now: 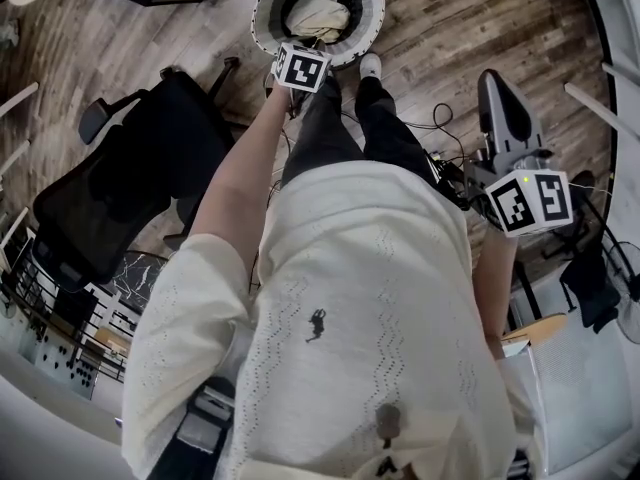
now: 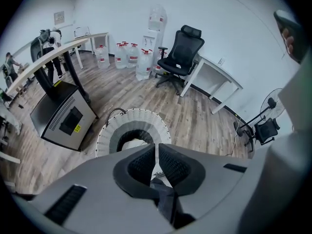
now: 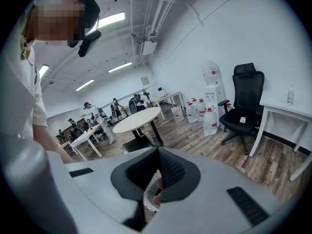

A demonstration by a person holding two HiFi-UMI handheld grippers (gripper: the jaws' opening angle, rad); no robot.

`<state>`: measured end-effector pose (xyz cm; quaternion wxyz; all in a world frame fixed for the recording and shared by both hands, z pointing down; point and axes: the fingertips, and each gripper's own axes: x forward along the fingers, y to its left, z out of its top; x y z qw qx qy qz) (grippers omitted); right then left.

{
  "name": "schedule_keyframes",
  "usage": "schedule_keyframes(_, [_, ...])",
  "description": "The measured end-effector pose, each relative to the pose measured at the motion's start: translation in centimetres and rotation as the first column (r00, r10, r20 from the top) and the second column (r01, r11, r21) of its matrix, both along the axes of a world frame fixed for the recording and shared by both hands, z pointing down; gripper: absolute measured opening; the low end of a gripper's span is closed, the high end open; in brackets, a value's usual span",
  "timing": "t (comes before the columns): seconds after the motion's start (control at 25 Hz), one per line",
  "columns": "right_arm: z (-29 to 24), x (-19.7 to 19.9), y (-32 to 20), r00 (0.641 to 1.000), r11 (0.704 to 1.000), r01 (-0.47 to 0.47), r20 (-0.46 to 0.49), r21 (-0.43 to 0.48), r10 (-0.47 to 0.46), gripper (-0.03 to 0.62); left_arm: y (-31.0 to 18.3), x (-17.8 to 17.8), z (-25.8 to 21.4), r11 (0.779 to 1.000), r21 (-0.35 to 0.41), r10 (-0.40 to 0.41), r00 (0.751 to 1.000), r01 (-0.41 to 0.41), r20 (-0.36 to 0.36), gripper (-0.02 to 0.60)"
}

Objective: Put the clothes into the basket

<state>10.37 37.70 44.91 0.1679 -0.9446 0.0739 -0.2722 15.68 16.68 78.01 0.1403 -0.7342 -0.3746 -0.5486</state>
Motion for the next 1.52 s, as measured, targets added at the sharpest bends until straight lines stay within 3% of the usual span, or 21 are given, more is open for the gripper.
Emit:
schedule_keyframes(0.36, [-1.1,-0.1,-1.3,0.999,0.999,0.041,-0.03,0.004,-0.041,0.008,0.2,-0.9,-3.7,0.999,-0.037,0.01,0.998,-0.012,-0.061,0.021])
schedule_keyframes(0.6, [-2.1,-0.7,-1.9,0.996,0.997,0.074,-0.054,0.011,-0.074,0.008,0.5,-2.2,-7.7,0.99,-0.133,-0.061,0.996,0.051,-0.072,0.021])
schedule_keyframes(1.0, [-3.0,-0.8,-3.2,0.99,0.993,0.119,-0.08,0.027,-0.117,0.008,2.3,-2.7,-14.7,0.954,-0.292,-0.115,0.983,0.068,-0.145,0.021])
schedule_keyframes(1.24, [-3.2,-1.3,-3.6,0.988,0.99,0.136,-0.079,0.027,-0.134,0.008,2.9,-2.5,-19.9,0.912,-0.397,-0.189,0.963,0.1,-0.192,0.02])
schedule_keyframes(1.52, [-4.7,-0.9,-3.6,0.981,0.987,0.162,-0.111,0.022,-0.158,0.008,3.7,-2.4,-25.9,0.876,-0.477,-0.229,0.936,0.077,-0.269,0.021])
